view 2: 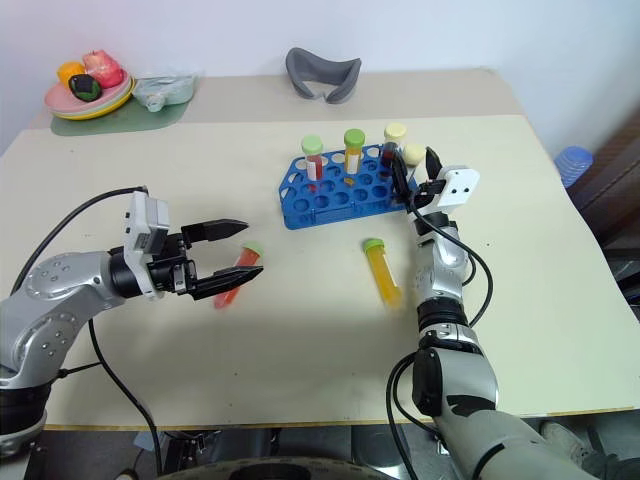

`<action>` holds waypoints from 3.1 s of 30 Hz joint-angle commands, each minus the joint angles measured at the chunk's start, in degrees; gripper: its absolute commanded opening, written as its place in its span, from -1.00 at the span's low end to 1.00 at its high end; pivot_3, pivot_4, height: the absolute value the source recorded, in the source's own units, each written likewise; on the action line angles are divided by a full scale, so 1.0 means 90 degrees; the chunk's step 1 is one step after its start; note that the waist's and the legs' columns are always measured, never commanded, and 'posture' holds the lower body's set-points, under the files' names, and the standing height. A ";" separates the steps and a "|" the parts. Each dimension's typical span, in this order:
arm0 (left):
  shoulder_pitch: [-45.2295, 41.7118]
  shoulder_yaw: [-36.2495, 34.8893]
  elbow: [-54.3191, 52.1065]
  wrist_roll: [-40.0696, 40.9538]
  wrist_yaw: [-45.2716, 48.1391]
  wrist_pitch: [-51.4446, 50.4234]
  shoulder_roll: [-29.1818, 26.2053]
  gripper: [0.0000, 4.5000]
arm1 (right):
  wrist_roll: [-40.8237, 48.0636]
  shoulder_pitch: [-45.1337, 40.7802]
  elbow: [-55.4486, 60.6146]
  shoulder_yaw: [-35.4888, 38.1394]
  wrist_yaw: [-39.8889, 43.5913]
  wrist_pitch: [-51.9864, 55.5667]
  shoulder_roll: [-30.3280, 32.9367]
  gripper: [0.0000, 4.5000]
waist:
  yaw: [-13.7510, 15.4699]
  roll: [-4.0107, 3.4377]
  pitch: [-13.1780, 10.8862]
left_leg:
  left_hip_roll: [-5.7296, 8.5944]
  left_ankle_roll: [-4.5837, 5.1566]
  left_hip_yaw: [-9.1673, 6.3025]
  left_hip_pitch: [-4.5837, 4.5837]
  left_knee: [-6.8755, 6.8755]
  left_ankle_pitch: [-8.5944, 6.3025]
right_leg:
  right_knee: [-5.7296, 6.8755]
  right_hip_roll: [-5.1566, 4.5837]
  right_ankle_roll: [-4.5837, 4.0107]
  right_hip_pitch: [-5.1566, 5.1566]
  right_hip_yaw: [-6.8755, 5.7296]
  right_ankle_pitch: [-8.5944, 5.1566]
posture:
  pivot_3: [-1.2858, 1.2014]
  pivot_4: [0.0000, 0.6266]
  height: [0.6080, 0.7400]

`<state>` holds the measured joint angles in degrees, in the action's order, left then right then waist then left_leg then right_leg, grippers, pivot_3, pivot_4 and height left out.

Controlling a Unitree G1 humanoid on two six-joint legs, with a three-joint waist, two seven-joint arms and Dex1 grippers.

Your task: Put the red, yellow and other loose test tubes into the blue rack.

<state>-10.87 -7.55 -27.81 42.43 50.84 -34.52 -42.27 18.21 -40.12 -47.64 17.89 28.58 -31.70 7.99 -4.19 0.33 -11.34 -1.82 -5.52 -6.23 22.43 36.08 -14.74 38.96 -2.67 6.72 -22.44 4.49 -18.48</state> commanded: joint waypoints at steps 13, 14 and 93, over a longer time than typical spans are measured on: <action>0.0055 -0.0055 0.0029 0.0061 0.0431 0.0111 -0.0141 0.88 | -0.0097 0.2242 0.5479 -0.0637 -0.0984 0.3921 0.1227 0.98 | 0.0062 0.0000 0.0000 | 0.0001 0.0000 -0.0002 0.0005 -0.0003 0.0000 | -0.0004 -0.0002 0.0000 0.0000 0.0000 -0.0002 | 0.03 -0.52 1.00; 0.0051 -0.0038 0.0065 0.0035 0.0502 0.0135 -0.0161 0.88 | -0.0142 0.2501 0.6034 -0.0663 -0.1062 0.4453 0.1437 0.98 | 0.0064 0.0000 0.0000 | 0.0001 0.0000 -0.0002 0.0006 -0.0004 0.0000 | -0.0006 -0.0002 0.0000 -0.0001 0.0000 -0.0002 | 0.03 -0.52 1.00; -0.0540 0.0442 0.1088 -0.0574 0.1690 0.0590 -0.0077 0.88 | 1.0533 0.0074 0.6124 -0.3638 -0.8871 1.1238 0.4593 0.98 | 0.0041 -0.0001 -0.0005 | -0.0001 0.0020 -0.0019 0.0100 0.0006 -0.0010 | -0.0052 0.0000 -0.0003 -0.0056 -0.0022 -0.0002 | 0.03 -0.52 1.00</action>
<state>-16.00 -1.57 -15.98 35.78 66.04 -29.39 -42.28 111.71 -38.73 6.91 -15.22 -51.34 69.59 49.31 -3.83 0.32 -11.38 -1.83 -5.34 -6.40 23.32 36.14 -14.83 38.49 -2.68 6.69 -22.95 4.29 -18.50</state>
